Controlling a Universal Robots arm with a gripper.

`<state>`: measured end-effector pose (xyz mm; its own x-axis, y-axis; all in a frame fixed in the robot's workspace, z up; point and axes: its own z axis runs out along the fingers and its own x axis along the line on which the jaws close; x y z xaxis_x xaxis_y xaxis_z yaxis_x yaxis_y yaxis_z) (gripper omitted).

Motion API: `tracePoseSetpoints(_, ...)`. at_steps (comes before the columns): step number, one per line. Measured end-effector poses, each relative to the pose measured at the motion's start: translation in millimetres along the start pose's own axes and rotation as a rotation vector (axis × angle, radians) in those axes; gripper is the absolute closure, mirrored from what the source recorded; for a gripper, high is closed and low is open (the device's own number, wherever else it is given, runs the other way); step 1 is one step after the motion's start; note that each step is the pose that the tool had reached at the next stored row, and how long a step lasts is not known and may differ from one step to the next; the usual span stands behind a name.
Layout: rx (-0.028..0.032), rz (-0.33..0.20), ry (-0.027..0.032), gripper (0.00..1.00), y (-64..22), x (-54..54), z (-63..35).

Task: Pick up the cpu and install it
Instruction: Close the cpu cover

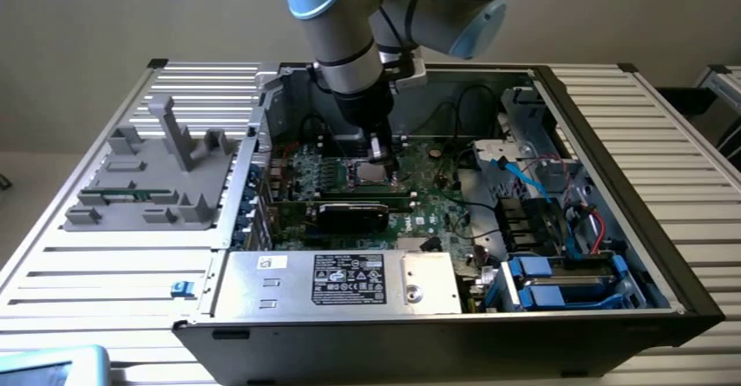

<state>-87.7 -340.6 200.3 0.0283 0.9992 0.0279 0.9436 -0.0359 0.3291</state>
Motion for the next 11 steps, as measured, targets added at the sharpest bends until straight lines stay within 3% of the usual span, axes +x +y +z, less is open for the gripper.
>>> tracePoseSetpoints(11, -0.0063, 0.0, 0.0003, 0.89, -3.3, -0.2, 2.3)
